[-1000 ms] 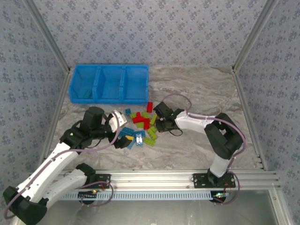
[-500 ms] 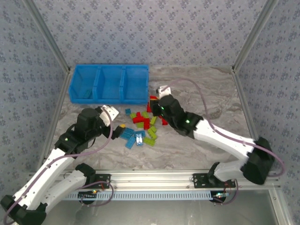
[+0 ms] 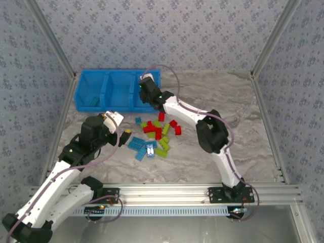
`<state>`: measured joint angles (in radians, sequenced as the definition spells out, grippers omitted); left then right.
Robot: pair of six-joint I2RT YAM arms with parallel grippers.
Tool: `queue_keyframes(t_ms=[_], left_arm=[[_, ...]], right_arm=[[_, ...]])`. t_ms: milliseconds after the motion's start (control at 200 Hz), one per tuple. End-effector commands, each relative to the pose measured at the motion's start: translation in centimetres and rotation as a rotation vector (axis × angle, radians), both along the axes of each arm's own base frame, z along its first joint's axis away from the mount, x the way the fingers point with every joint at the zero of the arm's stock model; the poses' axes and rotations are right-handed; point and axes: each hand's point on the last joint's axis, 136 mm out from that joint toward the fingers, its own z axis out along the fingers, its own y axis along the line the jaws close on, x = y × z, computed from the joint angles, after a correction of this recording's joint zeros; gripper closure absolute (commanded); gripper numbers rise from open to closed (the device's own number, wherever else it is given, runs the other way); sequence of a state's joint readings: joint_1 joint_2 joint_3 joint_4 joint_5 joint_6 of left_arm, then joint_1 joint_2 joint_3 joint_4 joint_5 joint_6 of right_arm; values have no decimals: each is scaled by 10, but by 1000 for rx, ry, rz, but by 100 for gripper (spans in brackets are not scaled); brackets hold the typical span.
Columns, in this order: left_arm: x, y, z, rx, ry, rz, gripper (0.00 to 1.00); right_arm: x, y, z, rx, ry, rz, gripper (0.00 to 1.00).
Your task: Sort the legos into containers by color
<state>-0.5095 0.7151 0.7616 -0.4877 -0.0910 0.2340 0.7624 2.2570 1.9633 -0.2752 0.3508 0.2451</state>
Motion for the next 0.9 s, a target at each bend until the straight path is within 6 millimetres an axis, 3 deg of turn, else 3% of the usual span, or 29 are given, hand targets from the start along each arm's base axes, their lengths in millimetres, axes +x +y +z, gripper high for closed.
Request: queue_keyframes(t_ms=[0, 145, 345, 465, 645, 829, 844, 894], left_arm=[[3, 3, 5, -19, -24, 22, 1], [5, 3, 3, -16, -23, 23, 1], [6, 4, 0, -8, -16, 27, 1], [7, 6, -2, 0, -14, 37, 1], [14, 11, -1, -46, -15, 100, 1], [23, 17, 4, -221, 136, 297, 1], [22, 17, 4, -251, 167, 327, 1], [21, 12, 1, -365, 274, 410, 1]], right_arm=[[-2, -4, -21, -125, 92, 24, 77], [-11, 2, -5, -167, 80, 57, 63], [-31, -8, 47, -125, 38, 81, 60], [-57, -24, 76, -106, 35, 101, 59], [-136, -60, 109, 16, 84, 216, 49], [-229, -100, 96, 198, 185, 328, 36], [-238, -106, 84, 190, 214, 329, 35], [-258, -121, 72, 193, 263, 321, 35]])
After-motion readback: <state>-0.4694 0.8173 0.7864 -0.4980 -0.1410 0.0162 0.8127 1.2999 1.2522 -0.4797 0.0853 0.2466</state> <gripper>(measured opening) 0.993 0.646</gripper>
